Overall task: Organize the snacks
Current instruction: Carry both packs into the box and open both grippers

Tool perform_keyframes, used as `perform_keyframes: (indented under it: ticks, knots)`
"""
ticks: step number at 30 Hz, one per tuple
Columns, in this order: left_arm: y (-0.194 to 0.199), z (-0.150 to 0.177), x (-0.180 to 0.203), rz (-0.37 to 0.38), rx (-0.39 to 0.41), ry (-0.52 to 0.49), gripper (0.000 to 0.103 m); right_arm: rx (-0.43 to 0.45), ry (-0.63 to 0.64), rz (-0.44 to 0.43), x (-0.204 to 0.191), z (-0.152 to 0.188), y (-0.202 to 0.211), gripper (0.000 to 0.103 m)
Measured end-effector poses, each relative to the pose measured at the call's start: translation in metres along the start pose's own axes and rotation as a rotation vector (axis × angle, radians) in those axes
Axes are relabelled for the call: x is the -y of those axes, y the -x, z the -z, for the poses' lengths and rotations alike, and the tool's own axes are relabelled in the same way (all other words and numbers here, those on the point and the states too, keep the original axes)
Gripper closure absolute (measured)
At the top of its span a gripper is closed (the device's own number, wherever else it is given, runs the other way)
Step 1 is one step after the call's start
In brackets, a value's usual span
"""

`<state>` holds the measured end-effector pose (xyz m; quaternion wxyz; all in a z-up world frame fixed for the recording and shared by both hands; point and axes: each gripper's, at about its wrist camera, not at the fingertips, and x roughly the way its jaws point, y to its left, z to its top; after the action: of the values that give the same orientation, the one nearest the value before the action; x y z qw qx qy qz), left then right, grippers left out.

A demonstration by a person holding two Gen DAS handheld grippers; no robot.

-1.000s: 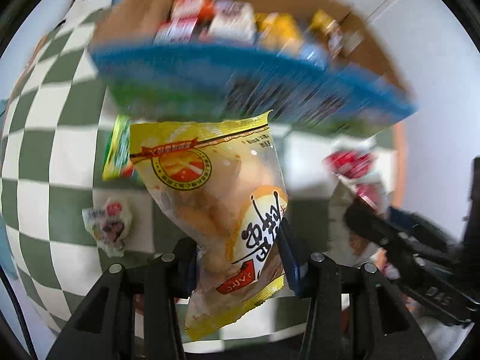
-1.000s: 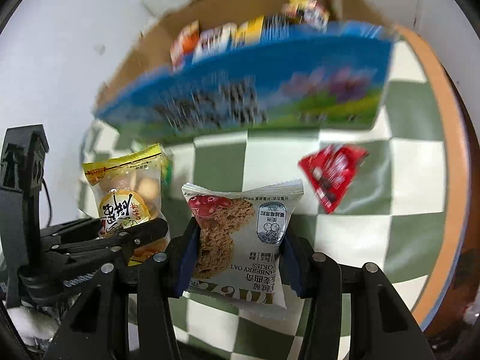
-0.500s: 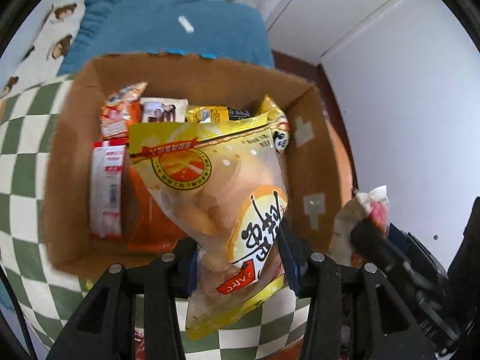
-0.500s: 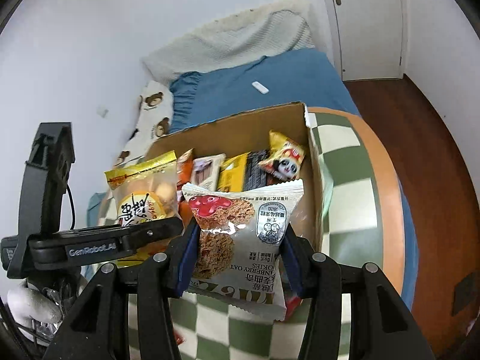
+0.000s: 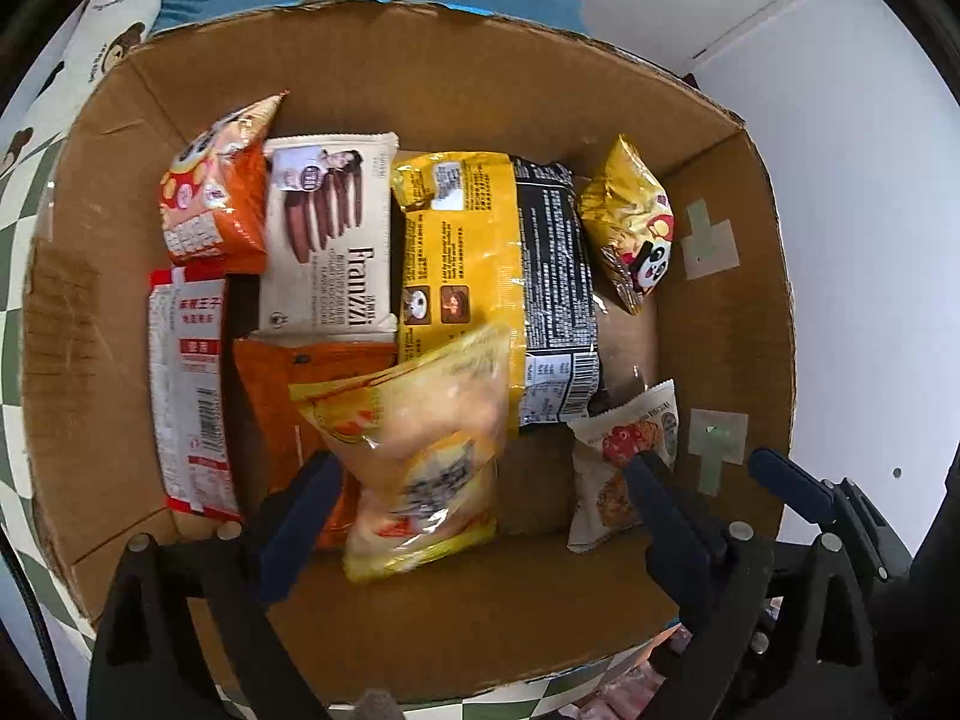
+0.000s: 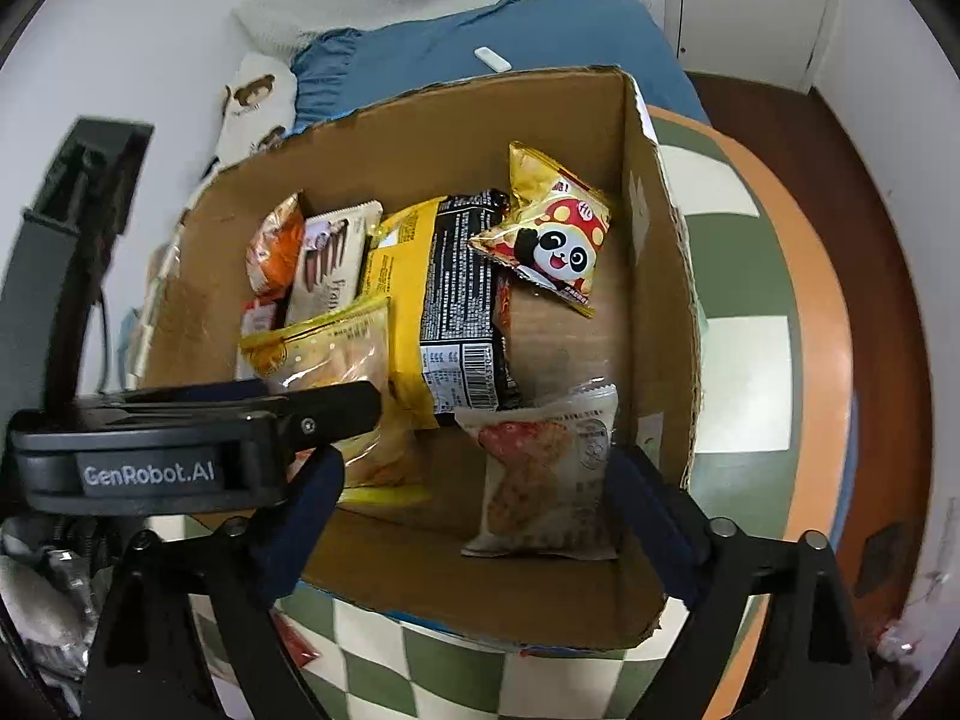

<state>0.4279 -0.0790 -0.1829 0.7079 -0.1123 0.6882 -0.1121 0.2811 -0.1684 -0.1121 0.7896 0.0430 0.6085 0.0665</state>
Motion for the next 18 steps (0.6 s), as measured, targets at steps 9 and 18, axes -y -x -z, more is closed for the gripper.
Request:
perform_keyframes:
  ticks: [9,18]
  knots:
    - [0.039,0.015,-0.004,-0.098,0.106,-0.013,0.006,0.016,-0.01,0.047,-0.004,-0.001,0.005,0.007]
    - [0.084,0.05,-0.016,-0.198,0.268,-0.009,0.006,0.087,0.031,0.07,-0.018,0.013,0.028,0.007]
